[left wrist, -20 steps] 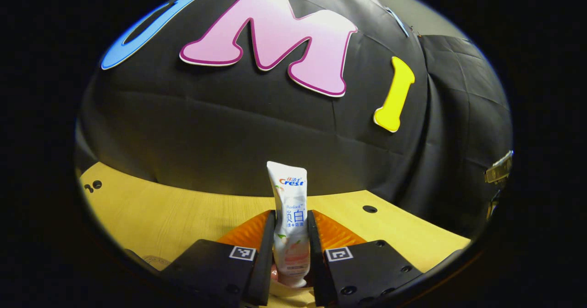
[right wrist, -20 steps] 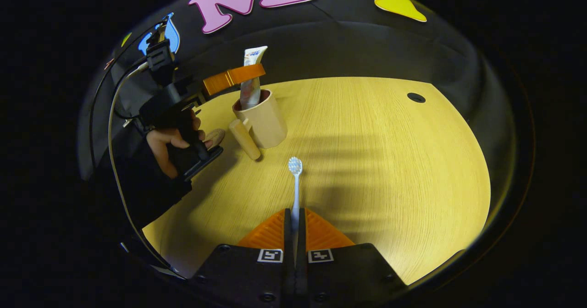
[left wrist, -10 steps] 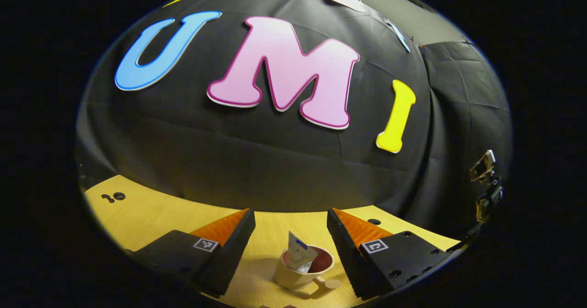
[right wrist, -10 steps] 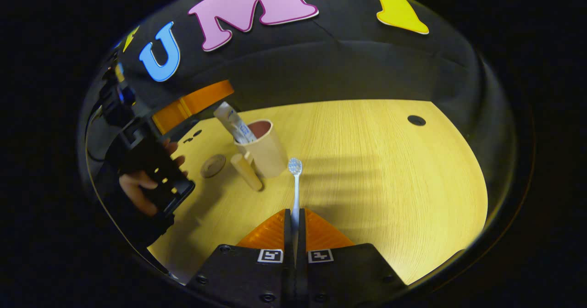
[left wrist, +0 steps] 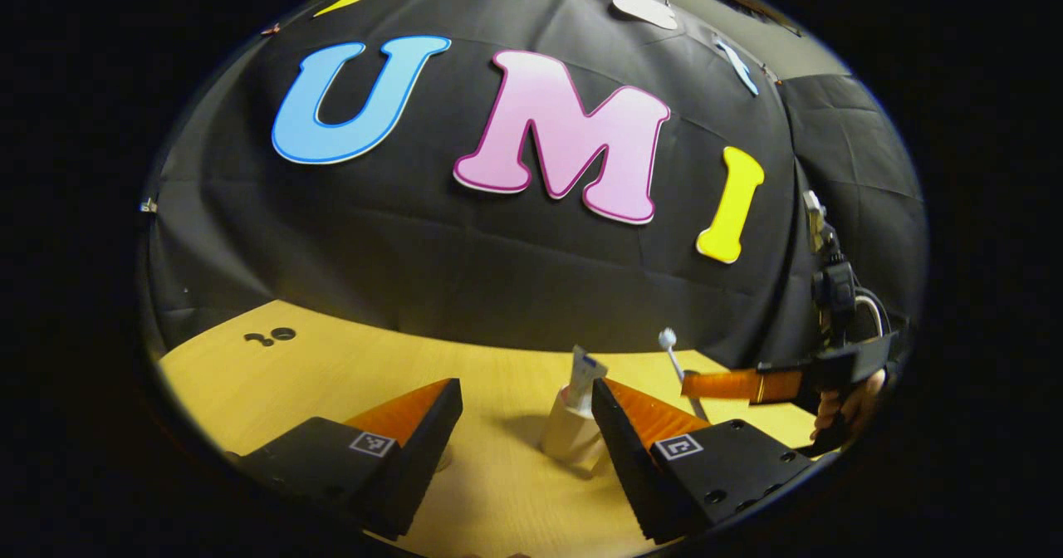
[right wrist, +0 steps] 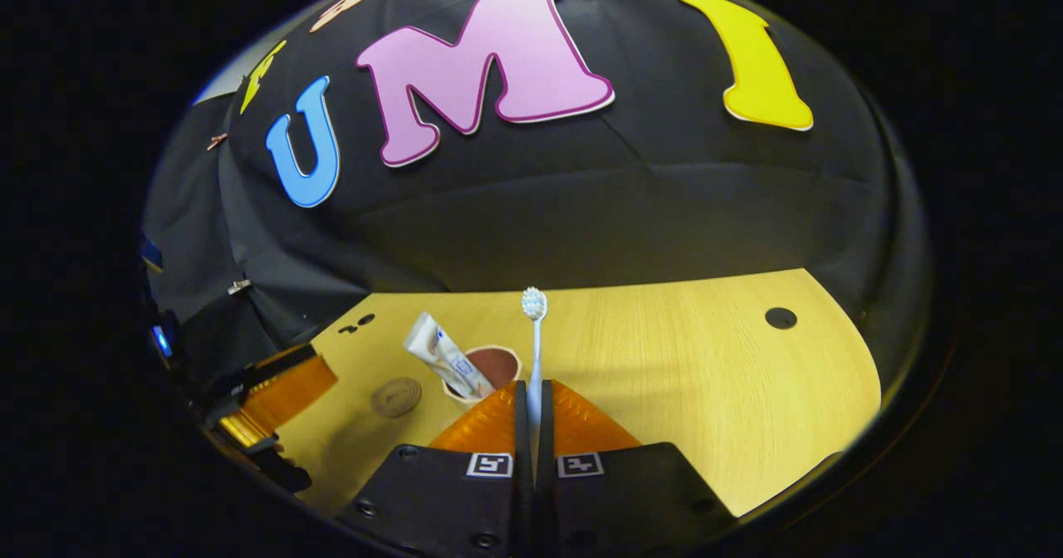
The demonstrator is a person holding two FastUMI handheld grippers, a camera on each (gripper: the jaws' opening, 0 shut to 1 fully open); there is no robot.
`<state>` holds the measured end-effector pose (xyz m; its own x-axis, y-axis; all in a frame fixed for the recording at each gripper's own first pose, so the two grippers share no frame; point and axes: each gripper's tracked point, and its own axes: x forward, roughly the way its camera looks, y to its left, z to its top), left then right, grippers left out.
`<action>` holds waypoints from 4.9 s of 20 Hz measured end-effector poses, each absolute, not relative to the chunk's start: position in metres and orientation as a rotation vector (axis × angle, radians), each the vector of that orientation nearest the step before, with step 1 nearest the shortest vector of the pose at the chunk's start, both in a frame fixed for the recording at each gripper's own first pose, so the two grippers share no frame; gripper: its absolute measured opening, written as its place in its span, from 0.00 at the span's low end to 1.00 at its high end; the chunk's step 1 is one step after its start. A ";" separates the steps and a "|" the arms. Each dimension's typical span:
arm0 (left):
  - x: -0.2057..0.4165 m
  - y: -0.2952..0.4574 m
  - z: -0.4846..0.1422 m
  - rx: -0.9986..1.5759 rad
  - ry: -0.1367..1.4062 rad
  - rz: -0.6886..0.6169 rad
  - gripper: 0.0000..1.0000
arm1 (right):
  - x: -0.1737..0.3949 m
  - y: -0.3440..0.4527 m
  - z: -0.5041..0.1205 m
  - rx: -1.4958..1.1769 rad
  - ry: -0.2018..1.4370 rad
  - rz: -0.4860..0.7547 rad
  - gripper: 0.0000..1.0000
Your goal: Put the toothbrush and toothpaste on the desktop into the cup, then pick up the cup and place it on the coaster on the desktop.
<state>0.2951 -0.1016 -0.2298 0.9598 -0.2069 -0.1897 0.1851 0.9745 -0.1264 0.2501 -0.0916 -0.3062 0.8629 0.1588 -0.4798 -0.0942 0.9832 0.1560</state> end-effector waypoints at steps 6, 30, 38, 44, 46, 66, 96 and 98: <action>0.259 -0.064 -0.274 -0.134 0.330 -0.163 0.97 | 0.297 -0.068 -0.284 0.113 0.367 0.159 0.05; 0.233 -0.058 -0.292 -0.167 0.400 -0.190 0.98 | 0.309 -0.056 -0.323 0.118 0.321 0.167 0.82; 0.213 -0.060 -0.279 -0.172 0.407 -0.184 0.98 | 0.280 -0.053 -0.291 0.082 0.406 0.173 0.96; 0.184 -0.034 -0.275 -0.197 0.438 -0.154 0.98 | 0.269 -0.028 -0.278 0.027 0.543 0.210 0.96; 0.173 -0.023 -0.283 -0.177 0.470 -0.137 0.98 | 0.271 -0.022 -0.275 0.012 0.597 0.207 0.96; 0.086 0.073 -0.252 -0.050 0.534 0.001 0.98 | 0.253 -0.002 -0.391 0.180 1.223 0.084 0.97; 0.053 0.072 -0.281 -0.020 0.660 0.002 0.98 | 0.238 -0.019 -0.442 -0.032 1.413 0.053 0.28; 0.053 0.071 -0.282 -0.018 0.665 -0.004 0.98 | 0.239 -0.014 -0.440 -0.056 1.407 0.078 0.27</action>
